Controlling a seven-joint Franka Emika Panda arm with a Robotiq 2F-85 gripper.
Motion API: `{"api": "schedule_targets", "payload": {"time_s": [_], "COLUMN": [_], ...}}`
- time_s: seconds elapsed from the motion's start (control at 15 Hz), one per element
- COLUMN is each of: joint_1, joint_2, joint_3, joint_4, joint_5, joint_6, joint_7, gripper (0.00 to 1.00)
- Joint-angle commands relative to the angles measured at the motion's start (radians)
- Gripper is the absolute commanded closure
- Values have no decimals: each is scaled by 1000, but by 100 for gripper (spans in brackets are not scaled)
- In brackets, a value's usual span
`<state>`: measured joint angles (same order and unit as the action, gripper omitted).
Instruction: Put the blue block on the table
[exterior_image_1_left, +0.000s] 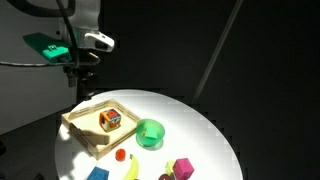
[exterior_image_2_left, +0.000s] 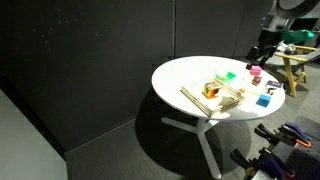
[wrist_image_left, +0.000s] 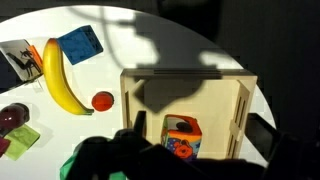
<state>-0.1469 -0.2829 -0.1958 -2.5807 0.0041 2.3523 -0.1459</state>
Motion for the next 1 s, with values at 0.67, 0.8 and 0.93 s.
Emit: {"api": "schedule_targets", "payload": {"time_s": [0.67,0.8,0.93], "joint_1": [25,21,14], "joint_2": [-267,-310,-356], "joint_3": [27,28,32], "joint_4": [-18,-12,-5], "joint_5": [-11,-14,-20], "joint_6": [-234,-287,-339], "joint_7": [-56,-49,-37], "gripper": [0,0,0]}}
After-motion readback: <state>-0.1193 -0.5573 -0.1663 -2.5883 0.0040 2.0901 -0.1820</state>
